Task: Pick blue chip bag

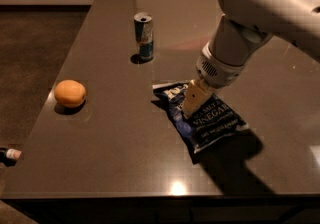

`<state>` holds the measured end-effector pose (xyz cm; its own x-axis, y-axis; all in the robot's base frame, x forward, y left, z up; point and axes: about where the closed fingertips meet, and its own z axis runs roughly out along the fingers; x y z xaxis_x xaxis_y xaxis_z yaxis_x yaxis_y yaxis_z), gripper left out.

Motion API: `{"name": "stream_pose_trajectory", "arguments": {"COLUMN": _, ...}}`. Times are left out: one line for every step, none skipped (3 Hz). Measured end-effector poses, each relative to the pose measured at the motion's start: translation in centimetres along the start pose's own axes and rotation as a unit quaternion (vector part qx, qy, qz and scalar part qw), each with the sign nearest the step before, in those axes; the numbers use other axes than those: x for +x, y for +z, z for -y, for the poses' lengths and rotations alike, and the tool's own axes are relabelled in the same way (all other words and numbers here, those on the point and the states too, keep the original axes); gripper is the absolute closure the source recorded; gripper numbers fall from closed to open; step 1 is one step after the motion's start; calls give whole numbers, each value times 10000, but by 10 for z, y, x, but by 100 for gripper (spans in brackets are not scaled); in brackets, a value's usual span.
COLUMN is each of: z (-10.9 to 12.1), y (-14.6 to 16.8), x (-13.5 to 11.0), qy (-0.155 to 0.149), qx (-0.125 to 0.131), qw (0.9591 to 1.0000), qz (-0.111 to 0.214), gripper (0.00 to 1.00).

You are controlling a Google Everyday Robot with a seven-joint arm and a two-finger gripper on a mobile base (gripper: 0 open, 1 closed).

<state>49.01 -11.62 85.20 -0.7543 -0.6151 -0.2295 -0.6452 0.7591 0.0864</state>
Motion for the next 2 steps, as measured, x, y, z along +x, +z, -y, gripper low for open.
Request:
{"name": "stream_pose_trajectory", "arguments": {"z": 2, "y": -14, "x": -4, "qy": -46, "qx": 83, "qw": 10000, "qz": 27, "gripper": 65}}
{"name": "stream_pose_trajectory", "arguments": {"z": 4, "y": -50, "x": -12, "qy": -175, "qx": 273, "qw": 9991, "qz": 288, "gripper": 88}}
